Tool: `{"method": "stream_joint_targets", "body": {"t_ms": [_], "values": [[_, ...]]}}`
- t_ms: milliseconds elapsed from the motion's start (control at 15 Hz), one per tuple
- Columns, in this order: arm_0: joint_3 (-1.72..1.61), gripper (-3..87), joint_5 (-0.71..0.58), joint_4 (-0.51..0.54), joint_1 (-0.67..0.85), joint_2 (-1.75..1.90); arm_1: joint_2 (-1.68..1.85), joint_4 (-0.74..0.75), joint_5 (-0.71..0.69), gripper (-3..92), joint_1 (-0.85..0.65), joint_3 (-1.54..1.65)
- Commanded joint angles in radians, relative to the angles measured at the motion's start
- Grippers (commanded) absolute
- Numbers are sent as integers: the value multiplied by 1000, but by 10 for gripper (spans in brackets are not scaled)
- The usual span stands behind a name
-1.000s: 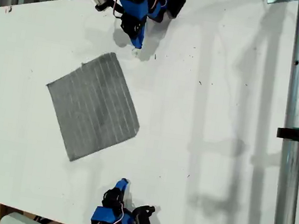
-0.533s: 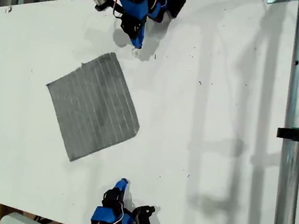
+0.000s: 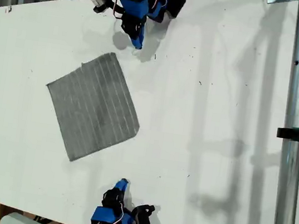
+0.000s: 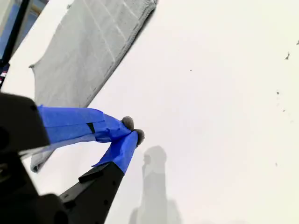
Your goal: Grasp corners of a towel and fold twice.
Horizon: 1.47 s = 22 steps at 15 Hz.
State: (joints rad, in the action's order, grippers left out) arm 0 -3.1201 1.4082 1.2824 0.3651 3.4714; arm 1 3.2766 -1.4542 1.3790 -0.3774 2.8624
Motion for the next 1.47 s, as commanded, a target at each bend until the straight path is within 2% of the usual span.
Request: {"method": "stream_joint_targets", "body": {"t_ms": [0, 400, 600, 800, 933, 1000, 1067, 1200, 1400], "values": [[2, -29, 44, 8, -29, 3, -87, 23, -94, -3, -17, -156], [40, -29, 86, 29, -72, 3, -827, 40, -637, -3, -225, -842], [40, -29, 95, 29, -94, 3, -1072, 48, -913, -3, -301, -1072], [40, -29, 98, 28, -110, 3, -1255, 6, -1111, -3, -371, -1259], [41, -29, 103, 26, -118, 3, -1338, 6, -1212, -1, -397, -1316], [41, -29, 103, 25, -123, 3, -1362, 2, -1220, 53, -407, -1336], [41, -29, 101, 26, -126, 3, -1379, -6, -1221, 150, -419, -1350], [41, -29, 103, 29, -132, 3, -1417, -31, -1223, 232, -446, -1385], [40, -29, 100, 34, -138, 3, -1480, -25, -1284, 243, -479, -1411]]}}
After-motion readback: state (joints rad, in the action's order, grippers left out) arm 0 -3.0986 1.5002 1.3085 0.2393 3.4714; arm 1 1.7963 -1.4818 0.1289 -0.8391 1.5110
